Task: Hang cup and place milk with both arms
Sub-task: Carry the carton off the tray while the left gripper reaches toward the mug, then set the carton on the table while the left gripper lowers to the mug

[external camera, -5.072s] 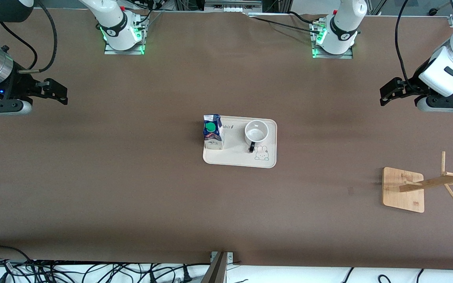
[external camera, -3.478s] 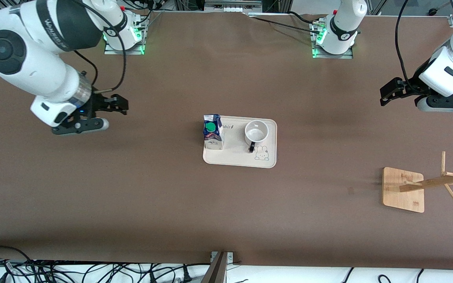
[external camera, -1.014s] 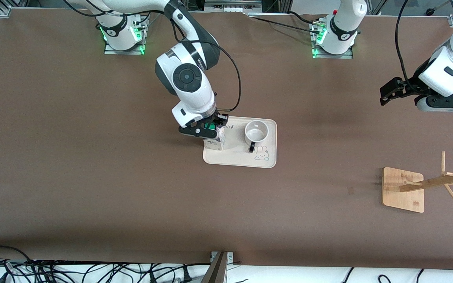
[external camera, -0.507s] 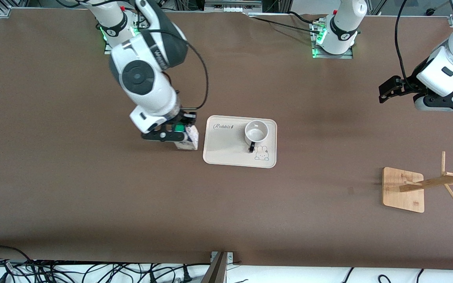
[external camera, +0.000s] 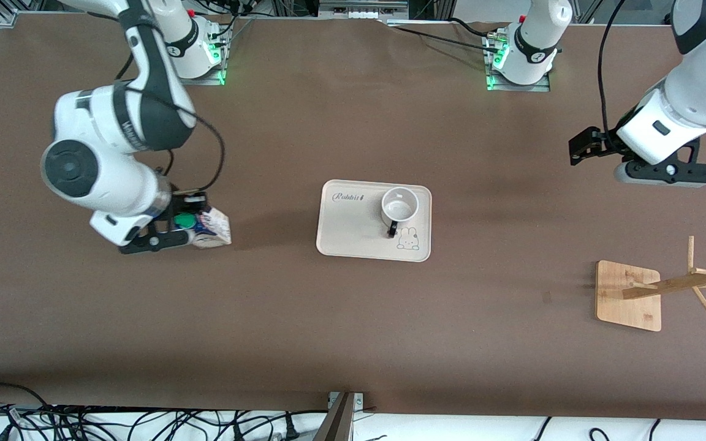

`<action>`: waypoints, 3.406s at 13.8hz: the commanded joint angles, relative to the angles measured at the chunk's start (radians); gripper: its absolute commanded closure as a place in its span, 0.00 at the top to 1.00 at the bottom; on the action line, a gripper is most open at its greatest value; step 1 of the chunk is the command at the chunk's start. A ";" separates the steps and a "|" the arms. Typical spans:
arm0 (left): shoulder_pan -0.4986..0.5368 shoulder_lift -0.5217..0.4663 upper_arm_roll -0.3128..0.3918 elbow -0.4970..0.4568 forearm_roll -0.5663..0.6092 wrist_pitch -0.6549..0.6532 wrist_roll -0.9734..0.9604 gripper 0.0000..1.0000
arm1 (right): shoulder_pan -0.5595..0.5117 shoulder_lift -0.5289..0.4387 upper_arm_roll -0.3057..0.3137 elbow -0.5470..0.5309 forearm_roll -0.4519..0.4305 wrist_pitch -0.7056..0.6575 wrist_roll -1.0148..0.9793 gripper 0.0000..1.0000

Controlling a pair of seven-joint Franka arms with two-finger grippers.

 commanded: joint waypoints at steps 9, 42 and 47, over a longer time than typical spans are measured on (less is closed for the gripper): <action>-0.138 0.168 -0.010 0.154 -0.010 0.079 -0.135 1.00 | -0.019 -0.028 -0.095 -0.275 0.060 0.261 -0.175 0.46; -0.522 0.439 -0.005 -0.121 0.163 0.711 -0.588 1.00 | -0.007 -0.345 -0.082 -0.084 -0.119 -0.090 -0.072 1.00; -0.568 0.487 -0.005 -0.121 0.252 0.717 -0.717 1.00 | -0.199 -0.442 0.125 -0.141 -0.162 -0.115 -0.073 1.00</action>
